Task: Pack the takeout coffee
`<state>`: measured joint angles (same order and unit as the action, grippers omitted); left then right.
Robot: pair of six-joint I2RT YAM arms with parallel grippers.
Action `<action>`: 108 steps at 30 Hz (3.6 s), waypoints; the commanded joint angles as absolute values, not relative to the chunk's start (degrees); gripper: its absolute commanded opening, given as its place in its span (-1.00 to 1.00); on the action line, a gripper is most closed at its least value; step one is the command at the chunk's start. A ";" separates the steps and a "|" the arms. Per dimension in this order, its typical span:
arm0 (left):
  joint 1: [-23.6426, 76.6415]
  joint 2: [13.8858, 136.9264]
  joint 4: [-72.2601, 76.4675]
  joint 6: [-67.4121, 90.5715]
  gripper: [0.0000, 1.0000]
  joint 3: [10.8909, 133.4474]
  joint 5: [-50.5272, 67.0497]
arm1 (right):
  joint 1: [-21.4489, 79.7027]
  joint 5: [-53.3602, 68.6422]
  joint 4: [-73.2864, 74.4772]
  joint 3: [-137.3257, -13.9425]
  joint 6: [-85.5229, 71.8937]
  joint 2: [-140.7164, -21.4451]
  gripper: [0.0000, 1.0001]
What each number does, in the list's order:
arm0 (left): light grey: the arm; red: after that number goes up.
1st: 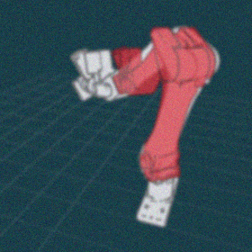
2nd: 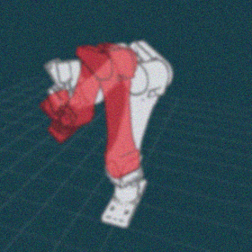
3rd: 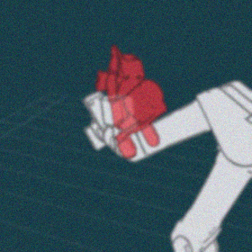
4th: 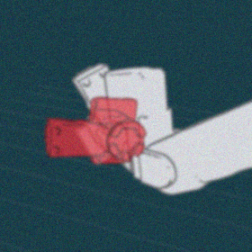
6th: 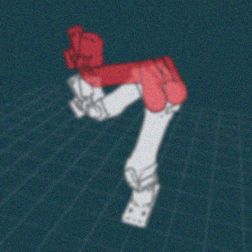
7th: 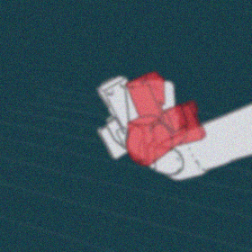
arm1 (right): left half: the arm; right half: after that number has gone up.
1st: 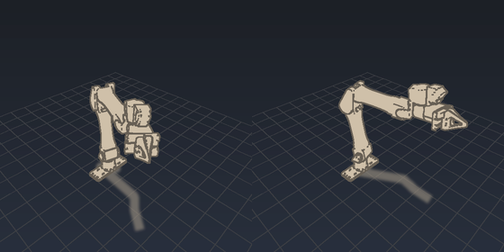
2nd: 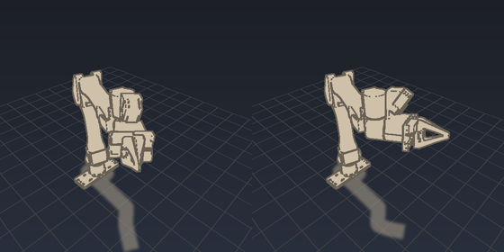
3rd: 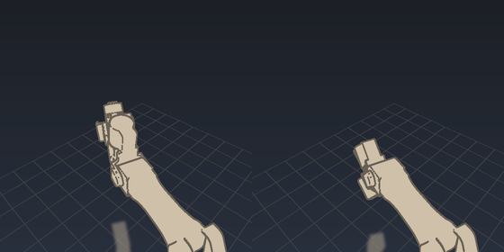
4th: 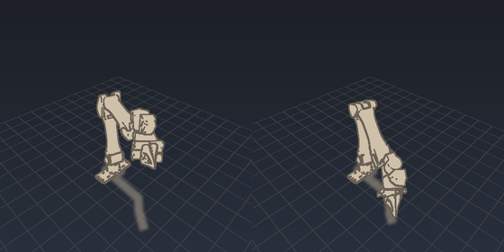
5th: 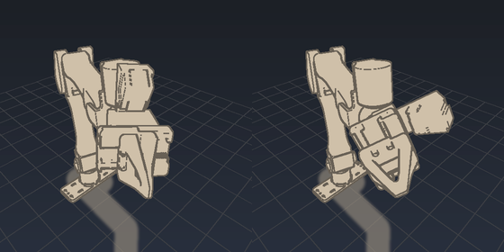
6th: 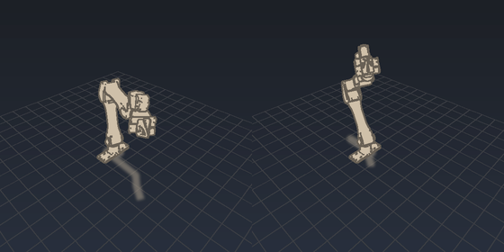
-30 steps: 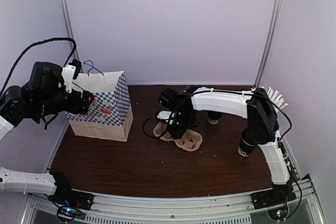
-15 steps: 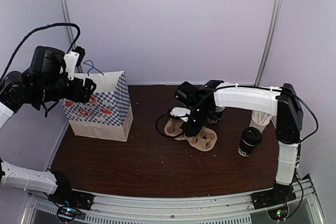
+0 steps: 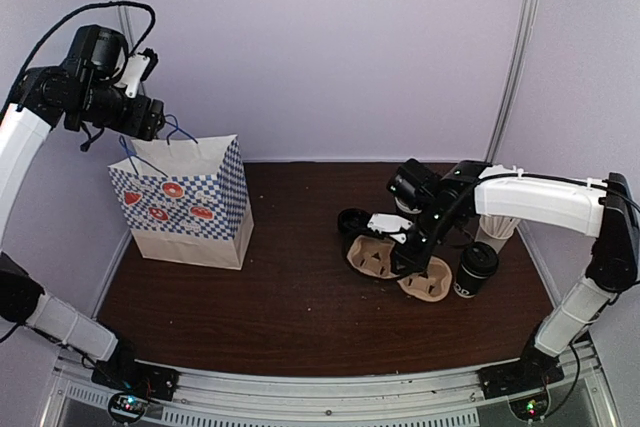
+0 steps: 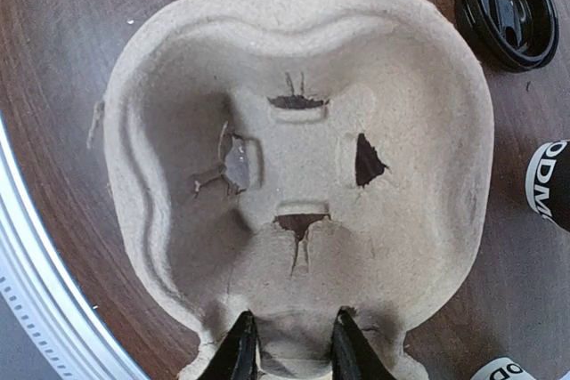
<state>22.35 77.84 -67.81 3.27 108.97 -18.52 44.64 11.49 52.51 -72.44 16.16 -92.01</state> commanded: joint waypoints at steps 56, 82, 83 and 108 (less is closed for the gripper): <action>31.85 81.80 -72.13 29.35 -0.77 103.60 5.87 | 44.29 21.16 48.39 -72.29 15.41 -89.63 -0.43; 31.31 80.67 -89.01 11.53 0.65 110.75 -13.31 | 44.27 21.60 49.07 -72.55 15.86 -88.60 -0.44; 30.98 81.41 -88.89 11.14 0.61 110.57 -12.83 | 44.29 21.60 49.12 -72.57 15.87 -88.45 -0.44; 19.78 85.79 -78.55 2.35 -0.69 102.00 6.19 | 44.20 19.79 51.42 -74.52 17.57 -86.18 -0.45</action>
<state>19.70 86.17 -81.82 4.25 101.65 2.26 44.56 20.58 50.50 -71.83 16.80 -85.67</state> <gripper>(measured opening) 0.188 0.279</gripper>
